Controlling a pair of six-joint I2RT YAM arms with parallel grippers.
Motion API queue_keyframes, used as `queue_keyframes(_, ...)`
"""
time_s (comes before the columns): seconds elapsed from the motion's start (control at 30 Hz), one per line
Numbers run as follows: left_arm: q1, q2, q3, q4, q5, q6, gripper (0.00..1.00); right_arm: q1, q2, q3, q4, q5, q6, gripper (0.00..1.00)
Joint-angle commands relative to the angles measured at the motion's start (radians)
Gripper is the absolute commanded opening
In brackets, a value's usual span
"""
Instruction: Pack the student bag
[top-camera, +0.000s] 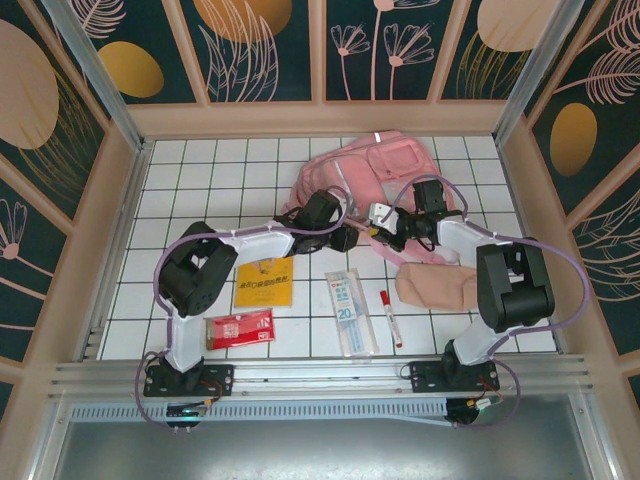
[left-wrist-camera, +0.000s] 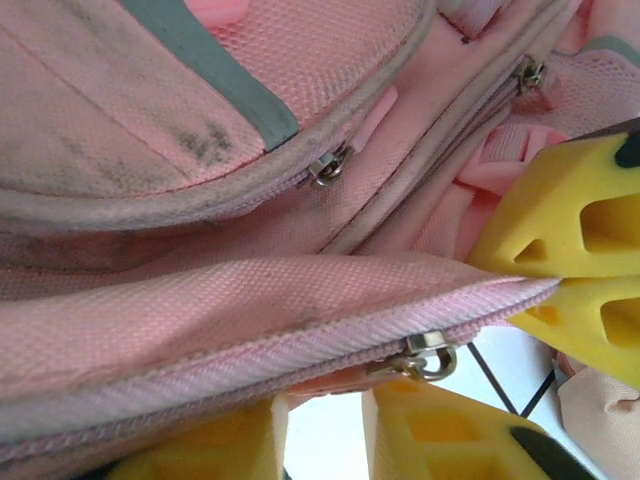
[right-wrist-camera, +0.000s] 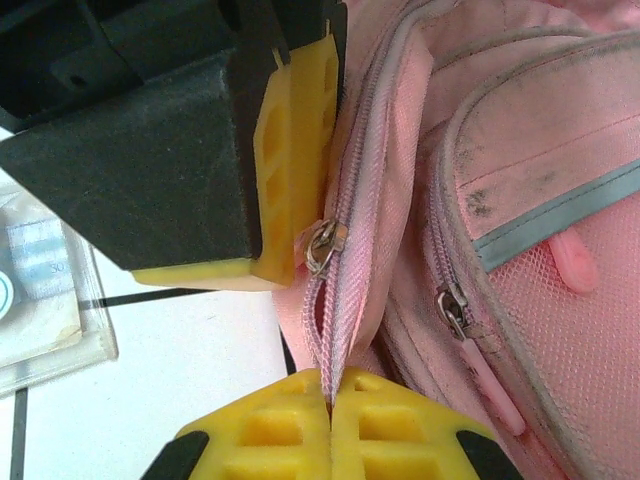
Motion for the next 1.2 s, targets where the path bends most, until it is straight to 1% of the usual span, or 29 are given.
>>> queue_keyframes(0.0,-0.005,0.003,-0.002,0.132,0.064,0.087,0.14,0.005,-0.032,0.022,-0.017,-0.103,0.005,0.0)
queue_keyframes(0.03,-0.006,-0.002,-0.013,0.151,0.083,0.104,0.06,0.006,-0.03,0.025,-0.02,-0.102,0.004,0.0)
queue_keyframes(0.07,-0.006,-0.007,-0.02,0.153,0.089,0.124,0.02,0.005,-0.029,0.027,-0.023,-0.099,0.001,0.0)
queue_keyframes(0.1,-0.005,-0.014,-0.028,0.156,0.092,0.146,0.0,0.005,-0.029,0.03,-0.026,-0.093,-0.001,0.0)
queue_keyframes(0.17,-0.005,-0.039,-0.048,0.156,0.079,0.167,0.0,0.005,-0.03,0.027,-0.025,-0.062,-0.009,0.0)
queue_keyframes(0.3,0.003,-0.109,-0.126,0.187,0.004,0.181,0.0,-0.004,-0.038,0.002,-0.001,-0.002,-0.018,0.0)
queue_keyframes(0.47,0.038,-0.179,-0.237,0.261,0.046,0.192,0.0,-0.025,-0.057,-0.021,0.035,-0.022,0.002,0.0)
queue_keyframes(0.5,0.042,-0.189,-0.257,0.279,0.061,0.203,0.0,-0.025,-0.058,-0.021,0.033,-0.026,0.002,0.0)
queue_keyframes(0.53,0.043,-0.197,-0.268,0.31,0.103,0.224,0.0,-0.024,-0.059,-0.019,0.033,-0.036,0.004,0.0)
queue_keyframes(0.57,0.043,-0.199,-0.314,0.37,0.177,0.259,0.14,-0.023,-0.059,-0.018,0.035,-0.048,0.008,0.0)
queue_keyframes(0.6,0.043,-0.199,-0.338,0.422,0.239,0.283,0.23,-0.02,-0.058,-0.017,0.034,-0.058,0.012,0.0)
queue_keyframes(0.63,0.043,-0.196,-0.358,0.478,0.272,0.292,0.26,-0.017,-0.059,-0.015,0.034,-0.069,0.015,0.0)
queue_keyframes(0.67,0.043,-0.193,-0.367,0.514,0.274,0.288,0.3,-0.012,-0.058,-0.012,0.035,-0.075,0.017,0.0)
queue_keyframes(0.7,0.042,-0.188,-0.362,0.52,0.268,0.296,0.38,-0.01,-0.058,-0.009,0.032,-0.075,0.016,0.0)
queue_keyframes(0.73,0.043,-0.177,-0.344,0.506,0.261,0.305,0.42,-0.007,-0.058,-0.006,0.028,-0.074,0.016,0.0)
queue_keyframes(0.83,0.041,-0.128,-0.28,0.443,0.263,0.313,0.44,-0.005,-0.054,-0.002,0.026,-0.087,0.022,0.0)
queue_keyframes(0.93,0.039,-0.095,-0.232,0.46,0.283,0.293,0.46,-0.005,-0.049,-0.001,0.025,-0.102,0.03,0.0)
queue_keyframes(1.03,0.038,-0.066,-0.204,0.475,0.271,0.27,0.47,-0.001,-0.047,-0.001,0.026,-0.105,0.032,0.0)
queue_keyframes(1.1,0.037,-0.041,-0.178,0.465,0.232,0.264,0.47,0.004,-0.049,-0.001,0.036,-0.122,0.042,0.0)
queue_keyframes(1.17,0.037,-0.025,-0.161,0.456,0.155,0.252,0.46,0.007,-0.049,0.004,0.035,-0.123,0.045,0.0)
